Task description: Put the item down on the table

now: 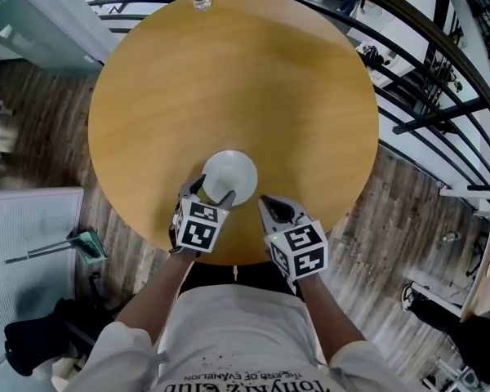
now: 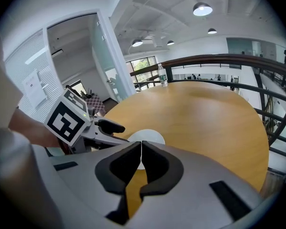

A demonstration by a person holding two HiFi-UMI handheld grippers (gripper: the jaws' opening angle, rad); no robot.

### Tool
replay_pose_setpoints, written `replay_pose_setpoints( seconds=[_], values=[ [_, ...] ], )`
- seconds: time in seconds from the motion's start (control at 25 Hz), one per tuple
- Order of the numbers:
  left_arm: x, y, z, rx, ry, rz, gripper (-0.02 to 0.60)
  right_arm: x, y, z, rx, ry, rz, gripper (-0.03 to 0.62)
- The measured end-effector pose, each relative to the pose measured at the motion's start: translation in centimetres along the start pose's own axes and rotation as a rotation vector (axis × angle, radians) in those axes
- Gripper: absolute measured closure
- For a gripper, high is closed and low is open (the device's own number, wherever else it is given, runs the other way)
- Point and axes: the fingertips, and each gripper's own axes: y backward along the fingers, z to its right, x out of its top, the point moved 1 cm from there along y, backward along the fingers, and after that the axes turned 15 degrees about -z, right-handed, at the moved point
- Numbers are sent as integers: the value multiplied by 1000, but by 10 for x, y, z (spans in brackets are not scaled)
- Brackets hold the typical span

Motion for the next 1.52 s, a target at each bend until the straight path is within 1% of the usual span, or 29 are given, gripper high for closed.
replay_pose_setpoints(
  seconds=[0.16,0.32,0.44,0.56,0.6,0.68,0.88,0.96,1.12,1.32,1.52],
  values=[
    [-9,25,0,-19,12,20,253,5,14,-11,6,22,15,566],
    [-13,57,3,-31,14,70,312,12,25,-19,8,51,36,566],
    [-13,82,7,-12,19,123,392,14,35,-21,9,51,51,566],
    [-16,96,6,1,51,161,503,15,45,-26,5,57,65,566],
    [-18,100,6,-2,61,165,522,15,48,-28,4,58,69,566],
    [-21,111,8,-7,68,179,541,16,52,-34,3,58,79,566],
    [-21,144,12,27,80,255,558,21,64,-42,-8,27,139,566],
    [-22,151,14,26,87,271,558,25,68,-47,-2,24,161,566],
    [-22,158,14,26,82,284,558,32,71,-55,0,51,185,566],
    [-17,161,17,25,80,293,558,26,68,-64,40,76,131,568],
    [-16,162,17,30,73,298,558,23,65,-63,37,67,120,568]
  ],
)
